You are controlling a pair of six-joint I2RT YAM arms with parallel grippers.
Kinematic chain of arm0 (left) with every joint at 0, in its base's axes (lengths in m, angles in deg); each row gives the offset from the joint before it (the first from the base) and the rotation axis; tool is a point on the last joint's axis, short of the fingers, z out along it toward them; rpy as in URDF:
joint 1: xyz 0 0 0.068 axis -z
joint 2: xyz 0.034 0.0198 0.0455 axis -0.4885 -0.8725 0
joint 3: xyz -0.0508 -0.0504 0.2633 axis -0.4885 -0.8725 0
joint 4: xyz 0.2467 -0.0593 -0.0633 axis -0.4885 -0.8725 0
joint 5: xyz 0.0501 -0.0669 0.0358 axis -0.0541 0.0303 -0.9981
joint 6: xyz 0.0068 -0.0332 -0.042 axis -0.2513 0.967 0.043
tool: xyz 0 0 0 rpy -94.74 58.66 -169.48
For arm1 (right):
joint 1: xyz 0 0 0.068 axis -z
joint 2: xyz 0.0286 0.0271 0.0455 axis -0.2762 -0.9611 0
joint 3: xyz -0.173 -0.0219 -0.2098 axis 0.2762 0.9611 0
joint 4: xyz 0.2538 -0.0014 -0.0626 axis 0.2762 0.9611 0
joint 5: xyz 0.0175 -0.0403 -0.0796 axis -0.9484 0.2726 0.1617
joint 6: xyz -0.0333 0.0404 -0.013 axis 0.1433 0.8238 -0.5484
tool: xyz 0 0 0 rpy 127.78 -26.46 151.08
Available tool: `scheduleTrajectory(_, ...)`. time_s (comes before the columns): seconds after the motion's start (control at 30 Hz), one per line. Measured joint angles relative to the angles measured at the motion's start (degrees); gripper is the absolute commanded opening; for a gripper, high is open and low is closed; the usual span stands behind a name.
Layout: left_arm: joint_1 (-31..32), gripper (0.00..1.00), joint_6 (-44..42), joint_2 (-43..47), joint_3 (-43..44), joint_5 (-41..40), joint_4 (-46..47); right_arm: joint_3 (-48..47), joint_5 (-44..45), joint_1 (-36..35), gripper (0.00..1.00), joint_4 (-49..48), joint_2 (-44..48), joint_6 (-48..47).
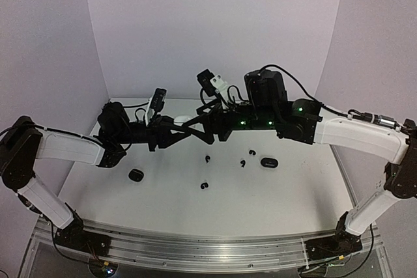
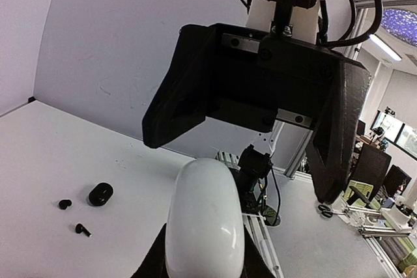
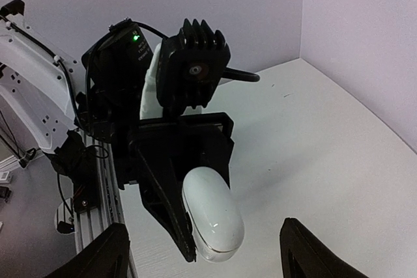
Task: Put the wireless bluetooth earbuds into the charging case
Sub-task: Pass from the left arm to the right
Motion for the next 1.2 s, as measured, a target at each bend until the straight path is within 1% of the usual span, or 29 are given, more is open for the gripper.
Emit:
scheduleTrajectory(0.13,0.00,0.00,0.77,-0.23,0.24,0.86,1.09,0.00,-2.26,0.01,0.70,-1.32,-0.03,-0.40)
scheduleTrajectory(0.2,0.00,0.00,1.34,-0.23,0.73,1.19,1.54,0.00,-2.86,0.09,0.69,-1.56,-0.03,-0.45)
scheduleTrajectory(0.27,0.00,0.00,1.82,-0.23,1.12,1.71,2.42,0.01,-3.31,0.26,0.65,-1.73,-0.03,-0.30)
scheduleTrajectory(0.4,0.02,0.00,2.80,-0.23,1.16,2.48,3.56,0.17,-4.27,1.51,0.48,-1.96,-0.06,0.45)
scheduleTrajectory(0.47,0.09,0.00,3.22,-0.23,1.16,2.81,4.26,0.20,-4.94,2.07,0.41,-2.11,-0.23,0.52)
scheduleTrajectory(0.63,0.22,0.00,3.66,-0.42,1.16,3.29,4.58,0.07,-7.86,2.60,0.39,-2.75,-1.61,1.34)
scheduleTrajectory(0.7,0.33,0.00,3.63,-0.47,1.18,3.55,4.70,0.07,-8.66,2.58,0.36,-2.73,-2.13,1.34)
scheduleTrajectory(0.77,0.33,0.00,3.64,-0.62,1.25,3.98,4.83,-0.02,-9.34,2.56,0.30,-2.85,-2.38,1.37)
scheduleTrajectory(0.87,0.33,0.00,3.90,-0.92,1.59,4.18,5.15,-0.21,-10.40,2.56,0.18,-2.98,-2.44,1.37)
scheduleTrajectory(0.9,0.31,0.00,4.15,-1.01,1.64,4.31,5.41,-0.30,-10.59,2.56,0.13,-3.01,-2.44,1.34)
scheduleTrajectory(0.97,0.17,0.00,4.52,-1.10,1.68,4.66,5.96,-0.45,-11.09,2.56,0.00,-3.00,-2.45,1.62)
scheduleTrajectory(1.07,0.09,0.00,4.78,-1.29,1.83,4.80,6.73,-0.79,-11.79,2.59,0.00,-3.00,-2.57,1.59)
scheduleTrajectory(1.1,0.07,0.02,4.85,-1.30,1.85,4.80,6.85,-0.93,-11.94,2.60,0.00,-2.98,-2.65,1.58)
scheduleTrajectory(1.13,0.04,0.10,4.89,-1.30,1.86,4.80,6.89,-1.03,-12.06,2.60,0.00,-2.96,-2.71,1.57)
scheduleTrajectory(1.17,-0.01,0.28,4.89,-1.30,1.87,4.80,6.88,-1.11,-12.16,2.62,0.00,-2.94,-2.77,1.57)
scheduleTrajectory(1.2,-0.02,0.44,4.86,-1.30,1.88,4.79,6.77,-1.17,-12.30,2.67,0.00,-2.91,-2.85,1.58)
